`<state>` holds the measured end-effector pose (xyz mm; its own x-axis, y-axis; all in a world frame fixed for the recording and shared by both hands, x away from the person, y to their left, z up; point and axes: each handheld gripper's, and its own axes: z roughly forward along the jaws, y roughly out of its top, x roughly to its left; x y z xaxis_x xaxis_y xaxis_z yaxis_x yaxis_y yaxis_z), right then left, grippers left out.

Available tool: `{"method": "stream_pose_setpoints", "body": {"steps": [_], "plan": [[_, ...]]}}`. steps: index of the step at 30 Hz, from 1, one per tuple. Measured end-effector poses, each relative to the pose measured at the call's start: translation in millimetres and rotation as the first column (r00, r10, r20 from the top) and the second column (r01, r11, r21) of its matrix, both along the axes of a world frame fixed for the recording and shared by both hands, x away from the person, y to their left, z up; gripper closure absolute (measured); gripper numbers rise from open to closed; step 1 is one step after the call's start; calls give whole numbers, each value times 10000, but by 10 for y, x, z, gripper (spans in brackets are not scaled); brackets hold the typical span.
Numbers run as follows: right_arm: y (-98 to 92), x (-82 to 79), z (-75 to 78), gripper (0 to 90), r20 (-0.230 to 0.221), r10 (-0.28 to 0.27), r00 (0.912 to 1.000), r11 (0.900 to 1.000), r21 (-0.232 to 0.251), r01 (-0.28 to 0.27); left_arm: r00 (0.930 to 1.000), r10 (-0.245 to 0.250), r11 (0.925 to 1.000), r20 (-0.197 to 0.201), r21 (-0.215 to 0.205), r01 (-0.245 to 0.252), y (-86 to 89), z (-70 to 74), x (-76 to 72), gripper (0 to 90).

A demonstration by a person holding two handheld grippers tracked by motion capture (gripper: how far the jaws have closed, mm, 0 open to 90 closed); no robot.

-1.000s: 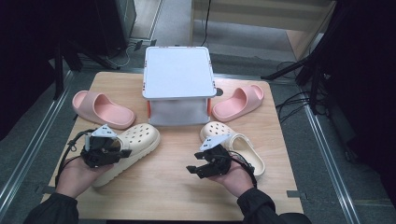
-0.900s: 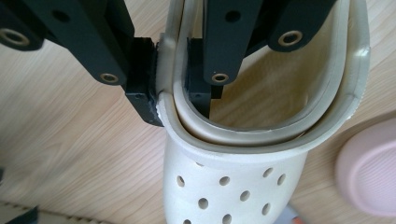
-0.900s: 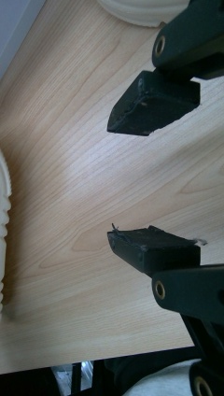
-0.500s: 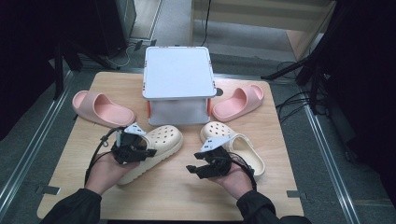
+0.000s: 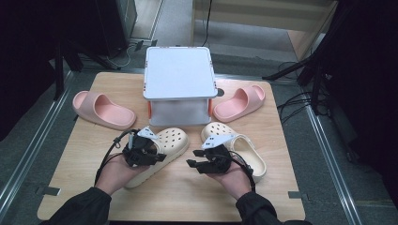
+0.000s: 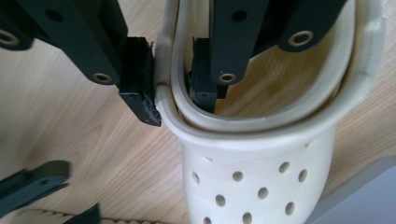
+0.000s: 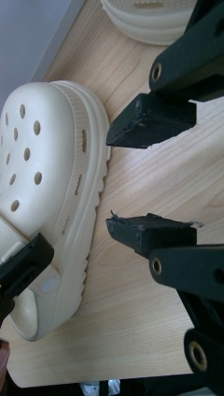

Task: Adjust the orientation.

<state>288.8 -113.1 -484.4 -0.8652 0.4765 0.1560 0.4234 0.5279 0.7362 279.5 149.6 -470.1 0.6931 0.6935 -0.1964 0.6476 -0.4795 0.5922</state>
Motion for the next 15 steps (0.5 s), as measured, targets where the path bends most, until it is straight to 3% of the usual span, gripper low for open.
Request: {"method": "stream_pose_setpoints", "body": {"steps": [6, 12, 15], "plan": [[54, 19, 10, 612, 134, -98, 9999, 9999, -107, 100, 9998, -220, 9997, 36, -39, 220, 73, 85, -45, 692], [147, 56, 13, 671, -32, -157, 9999, 9999, -49, 157, 9997, -46, 9993, 253, -374, 55, 230, 210, -114, 682], [214, 66, -14, 701, -113, -148, 9998, 9999, -21, 148, 9992, -126, 9986, 372, -511, 145, 333, 260, -130, 725]]}}
